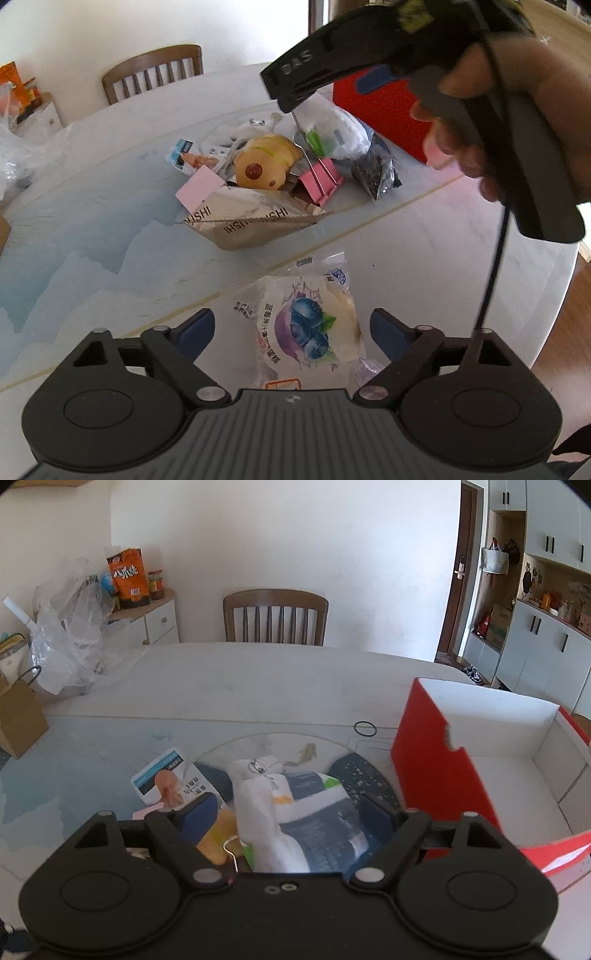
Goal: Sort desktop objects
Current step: 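Move the left tool to the blueberry bun while the right tool reaches the white-grey bag, then close the left gripper on the blueberry bun while the right gripper grasps the white-grey bag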
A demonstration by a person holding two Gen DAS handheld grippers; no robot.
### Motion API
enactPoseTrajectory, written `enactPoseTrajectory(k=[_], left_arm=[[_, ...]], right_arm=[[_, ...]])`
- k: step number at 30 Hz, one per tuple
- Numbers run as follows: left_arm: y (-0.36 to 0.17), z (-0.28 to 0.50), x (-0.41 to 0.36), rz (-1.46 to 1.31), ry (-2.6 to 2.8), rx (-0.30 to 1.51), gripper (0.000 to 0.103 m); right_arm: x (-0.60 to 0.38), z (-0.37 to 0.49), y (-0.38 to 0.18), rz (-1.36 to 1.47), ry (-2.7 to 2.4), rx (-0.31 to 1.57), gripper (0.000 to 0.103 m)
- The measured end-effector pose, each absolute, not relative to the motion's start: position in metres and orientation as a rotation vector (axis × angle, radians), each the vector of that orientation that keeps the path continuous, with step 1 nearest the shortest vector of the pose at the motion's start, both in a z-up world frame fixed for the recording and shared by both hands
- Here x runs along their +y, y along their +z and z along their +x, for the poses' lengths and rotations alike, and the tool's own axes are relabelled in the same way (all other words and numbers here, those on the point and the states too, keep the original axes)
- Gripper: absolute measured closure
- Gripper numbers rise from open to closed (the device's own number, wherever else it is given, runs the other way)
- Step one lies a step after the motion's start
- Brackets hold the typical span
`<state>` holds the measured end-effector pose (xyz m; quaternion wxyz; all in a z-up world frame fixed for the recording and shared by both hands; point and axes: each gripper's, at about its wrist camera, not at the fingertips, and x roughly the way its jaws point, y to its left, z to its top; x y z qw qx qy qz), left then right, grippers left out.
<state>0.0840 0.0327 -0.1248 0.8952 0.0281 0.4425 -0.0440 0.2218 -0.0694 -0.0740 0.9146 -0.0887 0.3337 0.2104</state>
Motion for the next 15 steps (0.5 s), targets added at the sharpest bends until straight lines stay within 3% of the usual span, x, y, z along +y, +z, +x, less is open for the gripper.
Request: enactPoseTrajectory(k=[2,6,9,11,15], left_arm=[[-0.125,0.085,0.032,0.066,-0.104,0.914,0.016],[-0.128,0.086,0.034,0.068,-0.128,0.923,0.032],[-0.13,0.089,0.037,0.047,-0.151,0.942,0.043],[-0.13,0.089,0.039,0.04,-0.156,0.944,0.045],[-0.13,0.092,0.044,0.033,-0.153,0.95,0.049]], right_arm=[[-0.066,0.226,-0.077,-0.183,0.417,0.699,0.027],[-0.065,0.232,-0.08,-0.188,0.38,0.721,0.037],[-0.067,0.234,-0.081,-0.195,0.351,0.745,0.054],[-0.069,0.235,-0.081,-0.194,0.338,0.765,0.064],[-0.075,0.233,-0.077,-0.195,0.324,0.774,0.072]])
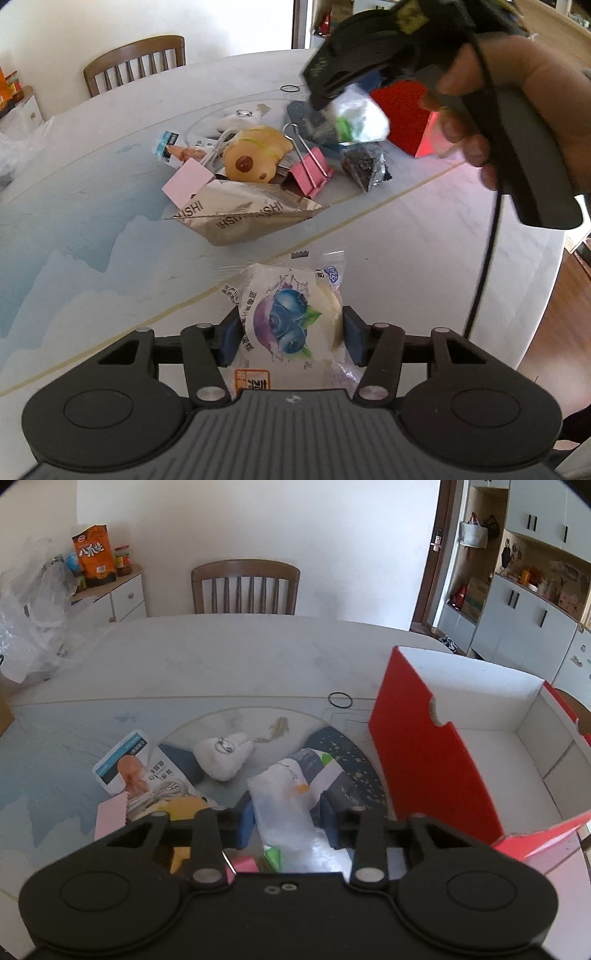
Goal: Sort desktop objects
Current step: 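Close the left gripper on the blueberry bun while the right gripper grasps the white-grey bag, then carry the bun and the white-grey bag with both tools over the red box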
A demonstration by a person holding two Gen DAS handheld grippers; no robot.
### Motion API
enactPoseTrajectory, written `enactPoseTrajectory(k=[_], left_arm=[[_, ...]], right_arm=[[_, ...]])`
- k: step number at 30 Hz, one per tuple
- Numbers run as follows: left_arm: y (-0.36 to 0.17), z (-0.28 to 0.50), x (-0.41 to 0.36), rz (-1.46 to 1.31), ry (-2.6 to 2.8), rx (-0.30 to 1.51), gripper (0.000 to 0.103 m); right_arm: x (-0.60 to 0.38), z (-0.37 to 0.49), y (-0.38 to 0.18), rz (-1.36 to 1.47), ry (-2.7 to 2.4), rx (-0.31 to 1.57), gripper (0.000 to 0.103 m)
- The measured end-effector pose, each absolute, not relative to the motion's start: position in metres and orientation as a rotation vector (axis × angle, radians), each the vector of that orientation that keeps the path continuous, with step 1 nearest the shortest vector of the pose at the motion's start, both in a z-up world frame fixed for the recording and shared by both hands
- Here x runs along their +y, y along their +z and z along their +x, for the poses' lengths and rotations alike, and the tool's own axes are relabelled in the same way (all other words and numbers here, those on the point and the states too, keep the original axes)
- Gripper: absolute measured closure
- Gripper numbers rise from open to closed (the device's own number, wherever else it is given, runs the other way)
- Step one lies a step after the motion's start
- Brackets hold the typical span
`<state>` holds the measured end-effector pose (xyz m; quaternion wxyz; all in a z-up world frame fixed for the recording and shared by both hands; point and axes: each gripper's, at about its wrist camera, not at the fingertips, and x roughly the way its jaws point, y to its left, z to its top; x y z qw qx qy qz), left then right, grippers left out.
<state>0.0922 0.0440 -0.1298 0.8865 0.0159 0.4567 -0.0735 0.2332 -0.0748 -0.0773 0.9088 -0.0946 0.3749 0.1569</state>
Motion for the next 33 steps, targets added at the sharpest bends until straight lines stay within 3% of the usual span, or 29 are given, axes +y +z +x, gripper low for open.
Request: enactPoseTrajectory(k=[7,12,33], left_arm=[[-0.126,0.093,0.055,0.021,-0.157,0.963,0.051],[-0.115,0.091,0.067,-0.001,-0.14,0.947,0.051],[-0.047,0.103,0.09,0.018,-0.07,0.831,0.051]], right_arm=[[-0.086,0.233,-0.067,-0.187,0.297,0.768,0.084],[-0.093,0.23,-0.054,-0.17,0.299,0.743,0.087],[-0.137,0.196,0.01,-0.017,0.38,0.653,0.088]])
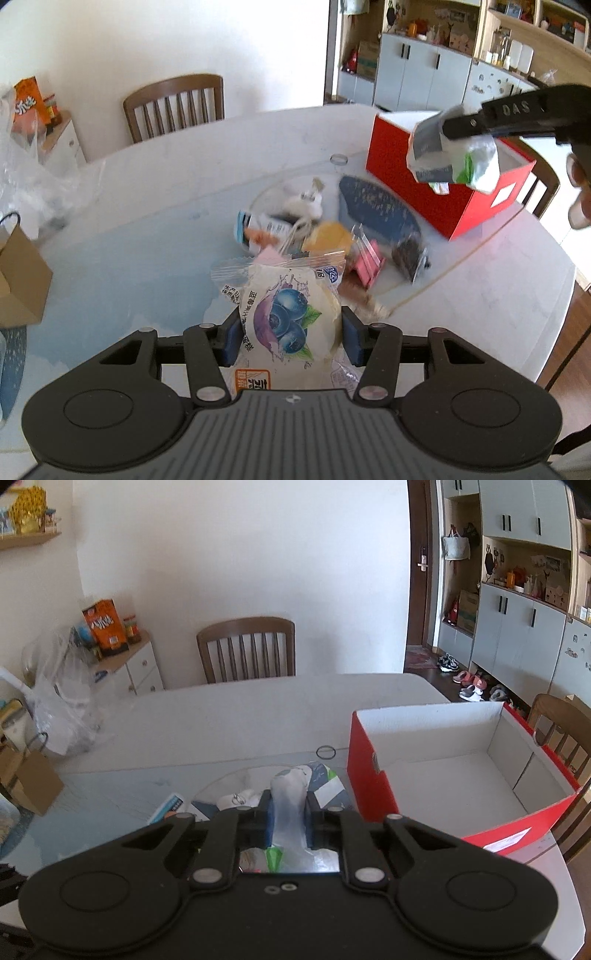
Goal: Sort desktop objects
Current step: 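Carry the bun and the white-grey bag with both tools over the red box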
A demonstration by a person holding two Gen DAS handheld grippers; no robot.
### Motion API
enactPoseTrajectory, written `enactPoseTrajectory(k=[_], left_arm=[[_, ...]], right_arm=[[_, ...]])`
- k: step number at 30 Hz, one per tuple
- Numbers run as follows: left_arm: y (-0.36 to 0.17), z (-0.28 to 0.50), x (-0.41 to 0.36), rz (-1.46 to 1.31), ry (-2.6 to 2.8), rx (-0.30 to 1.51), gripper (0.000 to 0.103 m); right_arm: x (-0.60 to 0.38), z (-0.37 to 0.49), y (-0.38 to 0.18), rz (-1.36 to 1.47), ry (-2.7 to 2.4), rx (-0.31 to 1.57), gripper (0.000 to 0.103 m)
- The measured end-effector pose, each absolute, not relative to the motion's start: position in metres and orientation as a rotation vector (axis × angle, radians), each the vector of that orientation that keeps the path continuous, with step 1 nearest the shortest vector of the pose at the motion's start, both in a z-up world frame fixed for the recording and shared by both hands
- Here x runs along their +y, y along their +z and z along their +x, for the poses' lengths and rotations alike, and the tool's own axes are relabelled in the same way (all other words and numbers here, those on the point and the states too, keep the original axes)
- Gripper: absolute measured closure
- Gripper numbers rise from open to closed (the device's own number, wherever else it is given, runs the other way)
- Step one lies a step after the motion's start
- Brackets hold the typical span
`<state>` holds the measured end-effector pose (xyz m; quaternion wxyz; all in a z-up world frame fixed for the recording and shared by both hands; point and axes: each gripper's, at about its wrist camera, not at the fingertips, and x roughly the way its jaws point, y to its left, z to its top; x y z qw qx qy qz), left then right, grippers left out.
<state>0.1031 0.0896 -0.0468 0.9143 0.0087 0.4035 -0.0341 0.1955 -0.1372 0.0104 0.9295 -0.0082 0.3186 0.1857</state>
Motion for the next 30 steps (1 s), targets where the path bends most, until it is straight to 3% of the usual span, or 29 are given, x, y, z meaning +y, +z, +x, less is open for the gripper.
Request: enactPoseTrajectory(k=[14,30], left_arm=[[-0.006,0.135,0.021,0.035,-0.049,0.767,0.051],[0.002,0.219,-0.102,0.083,-0.081,0.753,0.051]], right_arm=[[-0.206,0.214,0.043,0.076,0.482,0.578,0.088],[-0.307,0.275,0.027,0.108,0.485,0.601,0.088]])
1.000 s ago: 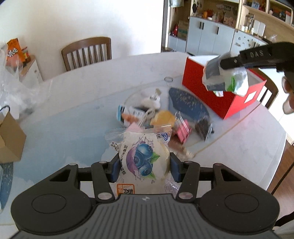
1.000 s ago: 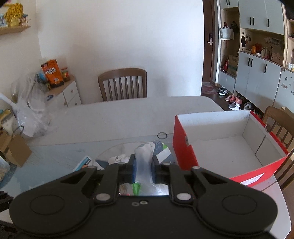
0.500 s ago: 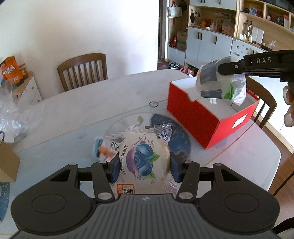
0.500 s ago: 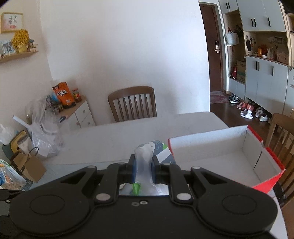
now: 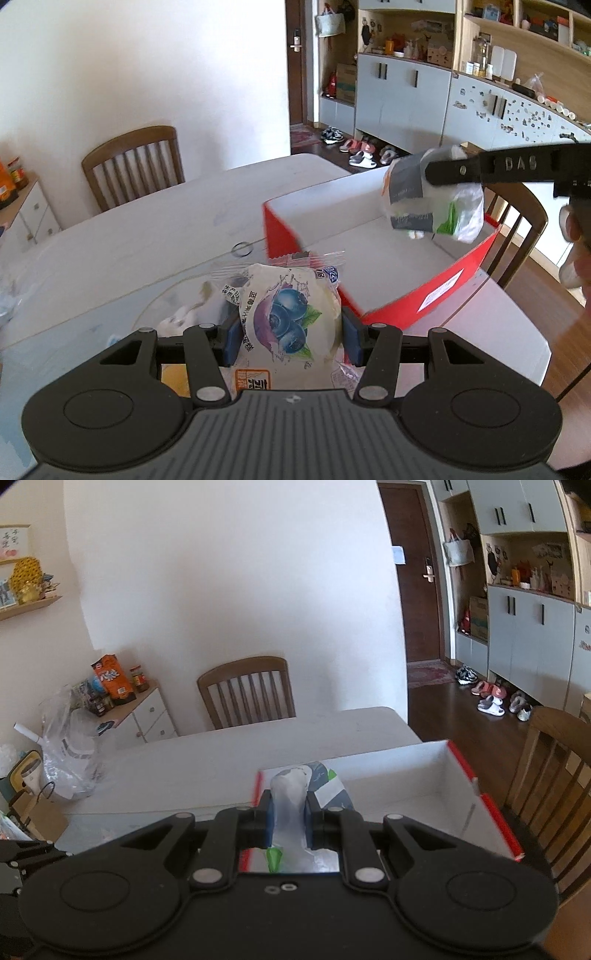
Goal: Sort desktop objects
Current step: 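Carry the bun and the white-grey bag with both tools over the red box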
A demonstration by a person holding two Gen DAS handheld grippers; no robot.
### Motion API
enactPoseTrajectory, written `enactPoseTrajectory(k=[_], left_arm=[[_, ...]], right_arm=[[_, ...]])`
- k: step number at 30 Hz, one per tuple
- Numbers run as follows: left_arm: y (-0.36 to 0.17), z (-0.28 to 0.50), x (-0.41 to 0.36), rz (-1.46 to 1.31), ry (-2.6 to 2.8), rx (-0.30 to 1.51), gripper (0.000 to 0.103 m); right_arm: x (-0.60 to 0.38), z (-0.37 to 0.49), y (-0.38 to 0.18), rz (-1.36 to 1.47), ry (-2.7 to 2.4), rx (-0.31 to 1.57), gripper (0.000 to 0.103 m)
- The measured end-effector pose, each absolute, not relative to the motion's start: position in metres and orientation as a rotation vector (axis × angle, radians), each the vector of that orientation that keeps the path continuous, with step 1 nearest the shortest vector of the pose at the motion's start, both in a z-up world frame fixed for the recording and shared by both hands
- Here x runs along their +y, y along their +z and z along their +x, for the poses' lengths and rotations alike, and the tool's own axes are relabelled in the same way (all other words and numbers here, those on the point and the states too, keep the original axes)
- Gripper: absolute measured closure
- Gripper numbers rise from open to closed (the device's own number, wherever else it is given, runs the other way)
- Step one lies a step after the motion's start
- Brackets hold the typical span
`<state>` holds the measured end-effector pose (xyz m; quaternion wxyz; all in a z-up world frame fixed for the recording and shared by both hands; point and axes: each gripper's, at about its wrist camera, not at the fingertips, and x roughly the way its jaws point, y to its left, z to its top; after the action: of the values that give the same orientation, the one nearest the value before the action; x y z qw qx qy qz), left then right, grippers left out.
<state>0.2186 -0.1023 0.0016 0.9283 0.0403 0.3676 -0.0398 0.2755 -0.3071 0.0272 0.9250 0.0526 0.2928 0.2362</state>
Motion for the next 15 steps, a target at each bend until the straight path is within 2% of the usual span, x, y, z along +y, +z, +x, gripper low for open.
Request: enactPoseTrajectory(k=[15], left_arm=[[-0.009,0.303,-0.173,0.163,-0.131,0.794,0.051]], right_arm=[[-0.358,0.31,0.002,0.156,0.467,0.636,0.088]])
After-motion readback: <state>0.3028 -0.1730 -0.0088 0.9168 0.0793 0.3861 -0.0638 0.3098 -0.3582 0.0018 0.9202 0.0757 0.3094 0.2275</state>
